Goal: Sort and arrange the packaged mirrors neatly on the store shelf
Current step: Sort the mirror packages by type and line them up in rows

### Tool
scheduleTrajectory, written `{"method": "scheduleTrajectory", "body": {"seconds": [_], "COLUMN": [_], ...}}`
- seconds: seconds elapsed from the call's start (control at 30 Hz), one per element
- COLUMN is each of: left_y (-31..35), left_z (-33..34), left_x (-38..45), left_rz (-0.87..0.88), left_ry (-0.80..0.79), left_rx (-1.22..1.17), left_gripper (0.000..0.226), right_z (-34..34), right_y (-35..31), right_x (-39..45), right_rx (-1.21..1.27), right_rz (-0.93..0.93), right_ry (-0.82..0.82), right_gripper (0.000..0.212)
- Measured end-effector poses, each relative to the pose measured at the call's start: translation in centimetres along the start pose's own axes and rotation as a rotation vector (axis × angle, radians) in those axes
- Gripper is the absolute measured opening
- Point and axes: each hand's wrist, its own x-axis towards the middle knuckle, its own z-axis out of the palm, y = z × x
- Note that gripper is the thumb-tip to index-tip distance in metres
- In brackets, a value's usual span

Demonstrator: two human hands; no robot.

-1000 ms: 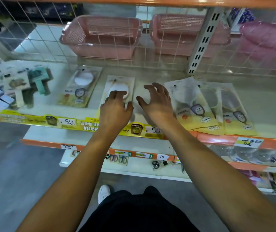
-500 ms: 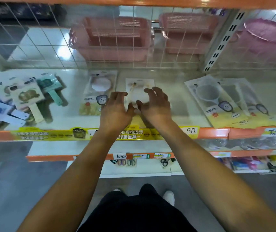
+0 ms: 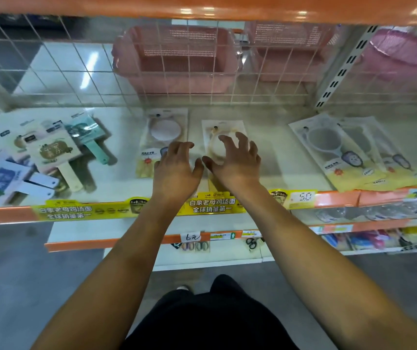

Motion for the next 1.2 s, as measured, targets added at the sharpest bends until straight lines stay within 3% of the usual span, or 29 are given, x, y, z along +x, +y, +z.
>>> {"method": "scheduleTrajectory", "body": {"seconds": [0.2, 0.43, 0.83, 1.2], "left_y": [-0.7, -1.0, -2.2, -2.5], "left_z": [-0.4, -1.1, -1.4, -1.9], "left_x": [0.3, 0.0, 0.2, 1.6], "left_rz": [-0.040, -0.083, -0.025, -0.064], "left_ry": [0.023, 0.039, 0.051, -0.030], "left_rx": [0.004, 0.012, -0.018, -0.063], "left_gripper": [0.047, 0.043, 0.039, 0.040], "right_z": [0.2, 0.5, 0.9, 0.2], "right_y": [-1.0, -1.5, -2.7, -3.1], "right_x": [0.6, 0.9, 0.6, -0.7], "right_rx": [-0.106, -0.175, -0.065, 0.067], "right_rz": [0.062, 0.136, 0.078, -0.023], "right_ry": [-0.153, -0.223, -0.067, 0.280], "right_gripper": [0.083, 0.070, 0.043, 0.036]}}
